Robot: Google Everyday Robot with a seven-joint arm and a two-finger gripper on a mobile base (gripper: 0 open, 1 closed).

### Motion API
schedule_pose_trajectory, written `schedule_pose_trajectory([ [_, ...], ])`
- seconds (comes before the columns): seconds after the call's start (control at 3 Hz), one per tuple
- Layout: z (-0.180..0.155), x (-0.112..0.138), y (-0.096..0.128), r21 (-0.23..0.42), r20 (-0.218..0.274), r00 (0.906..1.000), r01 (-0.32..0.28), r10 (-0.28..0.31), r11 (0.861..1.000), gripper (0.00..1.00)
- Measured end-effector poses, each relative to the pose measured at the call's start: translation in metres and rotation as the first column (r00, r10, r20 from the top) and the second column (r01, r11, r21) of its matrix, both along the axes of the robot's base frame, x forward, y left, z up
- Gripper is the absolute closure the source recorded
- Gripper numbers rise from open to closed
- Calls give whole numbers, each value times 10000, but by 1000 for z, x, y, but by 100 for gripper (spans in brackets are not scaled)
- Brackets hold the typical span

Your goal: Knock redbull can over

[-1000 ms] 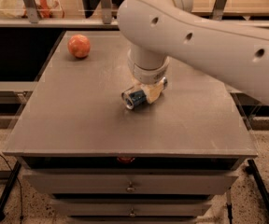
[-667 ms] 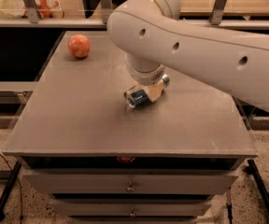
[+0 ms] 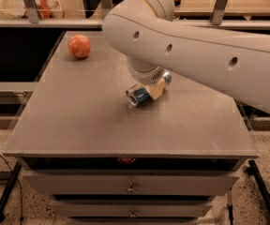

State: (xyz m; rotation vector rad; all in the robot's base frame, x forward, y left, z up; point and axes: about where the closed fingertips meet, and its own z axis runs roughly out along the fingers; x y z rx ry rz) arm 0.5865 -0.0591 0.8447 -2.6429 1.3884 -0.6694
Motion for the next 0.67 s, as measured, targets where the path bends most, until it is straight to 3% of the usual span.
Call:
schedule_pose_trajectory([
  [0.33,0,1,-1,-45,-105,9999,97,-98,9999,14],
  [0.67,0,1,-2,-54,-238,9996,170,-171,9998,0],
])
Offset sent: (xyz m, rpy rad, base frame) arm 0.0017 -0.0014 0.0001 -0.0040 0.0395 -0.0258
